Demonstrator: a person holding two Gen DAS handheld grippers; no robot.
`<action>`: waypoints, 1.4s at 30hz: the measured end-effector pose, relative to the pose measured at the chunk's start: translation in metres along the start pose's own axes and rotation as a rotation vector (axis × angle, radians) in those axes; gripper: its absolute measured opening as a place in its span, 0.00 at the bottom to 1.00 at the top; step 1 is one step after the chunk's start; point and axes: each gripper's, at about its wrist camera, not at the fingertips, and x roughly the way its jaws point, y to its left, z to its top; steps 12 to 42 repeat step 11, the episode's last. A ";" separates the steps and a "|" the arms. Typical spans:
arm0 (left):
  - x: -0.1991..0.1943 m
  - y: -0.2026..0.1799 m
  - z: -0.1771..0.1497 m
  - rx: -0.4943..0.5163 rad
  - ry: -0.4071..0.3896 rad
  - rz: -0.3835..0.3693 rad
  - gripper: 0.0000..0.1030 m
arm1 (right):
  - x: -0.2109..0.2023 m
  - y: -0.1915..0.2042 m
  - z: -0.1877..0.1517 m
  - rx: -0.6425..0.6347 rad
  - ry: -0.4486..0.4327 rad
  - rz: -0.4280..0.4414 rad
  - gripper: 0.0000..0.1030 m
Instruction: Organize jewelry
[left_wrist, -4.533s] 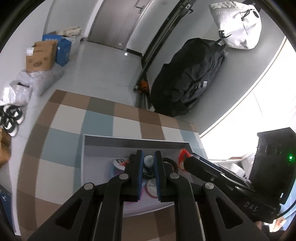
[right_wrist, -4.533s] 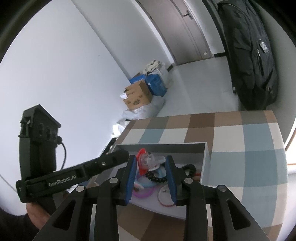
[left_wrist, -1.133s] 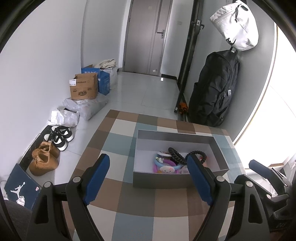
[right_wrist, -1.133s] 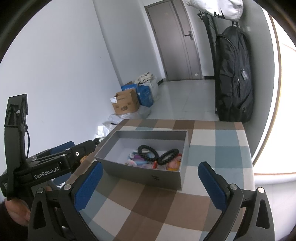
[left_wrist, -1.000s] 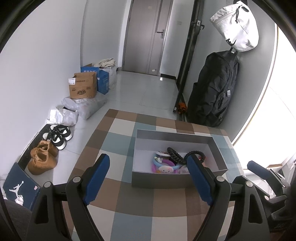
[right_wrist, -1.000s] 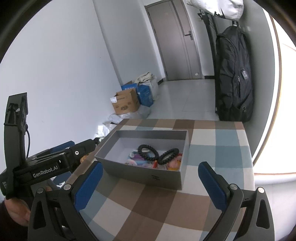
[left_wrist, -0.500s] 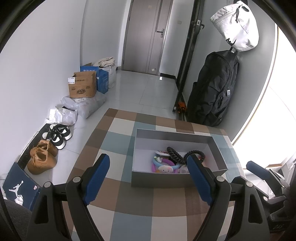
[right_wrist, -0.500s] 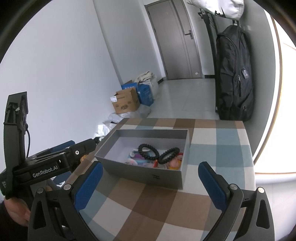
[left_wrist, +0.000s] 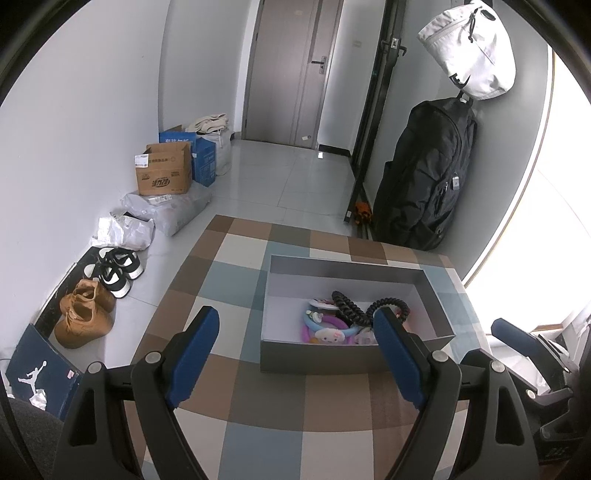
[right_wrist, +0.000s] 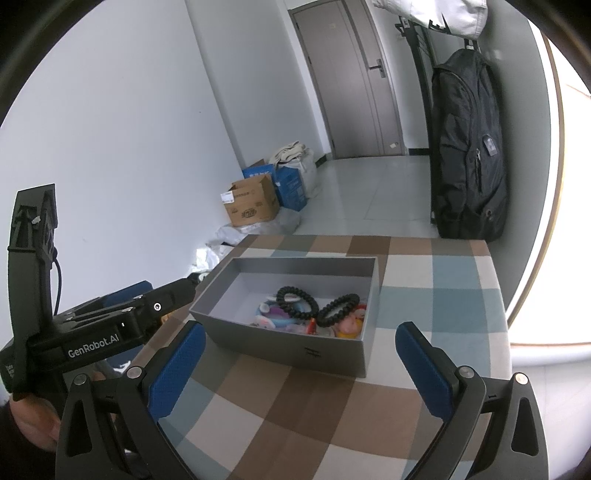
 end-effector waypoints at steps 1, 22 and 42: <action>0.000 0.000 0.000 -0.001 0.000 -0.001 0.80 | 0.000 0.000 0.000 0.000 0.001 -0.001 1.00; 0.002 0.000 0.001 0.003 -0.005 0.004 0.80 | 0.004 0.002 -0.001 0.006 0.010 0.003 1.00; 0.002 0.000 0.001 0.003 -0.005 0.004 0.80 | 0.004 0.002 -0.001 0.006 0.010 0.003 1.00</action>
